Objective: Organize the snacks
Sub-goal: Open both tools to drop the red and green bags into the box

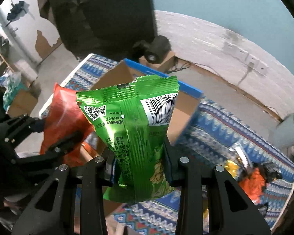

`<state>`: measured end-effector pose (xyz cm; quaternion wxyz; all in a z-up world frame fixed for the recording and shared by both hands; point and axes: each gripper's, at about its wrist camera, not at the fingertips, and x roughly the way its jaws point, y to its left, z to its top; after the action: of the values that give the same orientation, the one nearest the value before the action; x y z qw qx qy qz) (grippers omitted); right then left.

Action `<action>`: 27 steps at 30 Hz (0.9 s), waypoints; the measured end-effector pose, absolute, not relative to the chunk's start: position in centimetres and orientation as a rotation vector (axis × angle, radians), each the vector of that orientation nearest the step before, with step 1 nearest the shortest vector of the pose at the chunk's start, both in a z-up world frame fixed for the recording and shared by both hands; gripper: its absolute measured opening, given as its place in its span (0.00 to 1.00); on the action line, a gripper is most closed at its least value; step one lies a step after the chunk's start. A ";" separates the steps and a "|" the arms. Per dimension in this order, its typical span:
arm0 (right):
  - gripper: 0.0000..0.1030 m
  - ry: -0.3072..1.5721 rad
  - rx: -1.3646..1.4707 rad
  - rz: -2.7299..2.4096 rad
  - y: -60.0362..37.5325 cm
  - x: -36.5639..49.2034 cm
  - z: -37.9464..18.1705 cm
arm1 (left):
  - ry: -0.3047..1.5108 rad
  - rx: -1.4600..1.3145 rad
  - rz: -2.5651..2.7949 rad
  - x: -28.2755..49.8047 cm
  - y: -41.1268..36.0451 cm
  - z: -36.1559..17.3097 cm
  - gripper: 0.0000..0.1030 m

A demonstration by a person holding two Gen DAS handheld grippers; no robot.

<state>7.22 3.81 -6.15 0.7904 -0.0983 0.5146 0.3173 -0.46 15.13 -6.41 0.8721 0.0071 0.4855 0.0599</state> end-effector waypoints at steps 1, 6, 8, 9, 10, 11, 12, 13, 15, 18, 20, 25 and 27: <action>0.34 1.113 -0.213 0.687 4.2 7.2 -6.3 | 1.016 0.012 0.129 -0.5 15.3 -6.5 0.44; 0.34 1.139 -0.218 0.705 5.5 7.1 -7.3 | 1.025 0.000 0.147 -0.3 16.3 -6.9 0.44; 0.34 1.141 -0.222 0.708 5.8 7.2 -7.5 | 1.028 -0.005 0.149 -0.3 16.6 -7.0 0.44; 0.35 1.145 -0.223 0.709 5.9 7.2 -7.6 | 1.030 -0.009 0.151 -0.3 16.7 -7.1 0.44; 0.36 1.149 -0.222 0.710 6.0 7.3 -7.7 | 1.033 -0.011 0.154 -0.3 16.8 -7.1 0.45; 0.36 1.155 -0.216 0.714 6.1 7.3 -7.8 | 1.035 -0.012 0.155 -0.2 16.9 -7.2 0.45; 0.37 1.160 -0.211 0.715 6.1 7.4 -7.9 | 1.039 -0.010 0.160 -0.1 16.9 -7.3 0.45; 0.39 1.163 -0.207 0.714 6.1 7.6 -7.9 | 1.040 -0.007 0.168 -0.1 17.0 -7.3 0.45; 0.56 1.160 -0.192 0.713 5.9 7.8 -7.9 | 1.043 0.001 0.190 -0.1 17.0 -7.4 0.56; 0.63 1.140 -0.182 0.709 5.6 7.7 -7.5 | 1.033 0.024 0.214 0.0 16.9 -7.3 0.73; 0.63 1.131 -0.185 0.697 5.2 7.8 -7.2 | 1.024 0.032 0.217 0.0 16.8 -7.0 0.73; 0.64 1.123 -0.167 0.676 3.8 7.9 -6.7 | 1.032 0.017 0.212 0.1 16.6 -7.0 0.74; 0.64 1.125 -0.159 0.666 3.2 7.9 -6.7 | 1.039 0.010 0.203 0.3 16.4 -6.9 0.74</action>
<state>7.86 3.19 -6.70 0.7909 -0.0740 0.5227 0.3095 0.27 16.36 -6.92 0.8631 0.0050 0.4957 0.0970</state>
